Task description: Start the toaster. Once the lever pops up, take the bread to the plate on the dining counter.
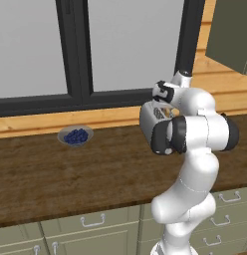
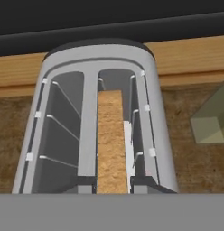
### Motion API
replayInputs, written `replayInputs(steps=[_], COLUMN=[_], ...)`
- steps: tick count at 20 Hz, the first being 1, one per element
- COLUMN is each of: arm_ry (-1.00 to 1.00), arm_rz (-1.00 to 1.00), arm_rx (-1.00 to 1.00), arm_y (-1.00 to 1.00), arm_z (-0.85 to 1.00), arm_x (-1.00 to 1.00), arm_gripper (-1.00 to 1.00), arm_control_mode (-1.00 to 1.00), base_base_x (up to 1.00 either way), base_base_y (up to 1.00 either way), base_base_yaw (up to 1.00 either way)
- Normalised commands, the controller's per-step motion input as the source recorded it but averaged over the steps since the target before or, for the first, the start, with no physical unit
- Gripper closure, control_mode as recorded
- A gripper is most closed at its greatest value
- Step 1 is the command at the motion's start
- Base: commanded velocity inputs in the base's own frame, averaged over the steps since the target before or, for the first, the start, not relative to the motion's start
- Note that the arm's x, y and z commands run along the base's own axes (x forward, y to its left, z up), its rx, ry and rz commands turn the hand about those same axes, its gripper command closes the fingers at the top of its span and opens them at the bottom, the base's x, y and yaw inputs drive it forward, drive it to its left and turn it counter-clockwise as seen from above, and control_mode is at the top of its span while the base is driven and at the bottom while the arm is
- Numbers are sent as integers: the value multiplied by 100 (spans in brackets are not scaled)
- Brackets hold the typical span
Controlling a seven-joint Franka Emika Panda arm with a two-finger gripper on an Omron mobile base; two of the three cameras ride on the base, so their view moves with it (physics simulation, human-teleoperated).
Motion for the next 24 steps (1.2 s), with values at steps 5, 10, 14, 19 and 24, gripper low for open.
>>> replayInputs(steps=[5, 10, 14, 19, 24], arm_ry=[-12, -27, -29, -5, 8], arm_rz=[0, 0, -1, -8, -10], arm_rx=[5, 3, 0, 0, 0], arm_y=[-3, 0, 0, 0, 0], arm_z=[88, 100, 95, 56, 65], arm_x=[-52, -96, -100, -100, -100], arm_gripper=[100, 100, 100, 100, 100], arm_control_mode=[-100, -100, -100, -100, -100], base_base_x=[0, 0, 0, 0, 0], base_base_y=[0, 0, 0, 0, 0], base_base_yaw=[0, 0, 0, 0, 0])
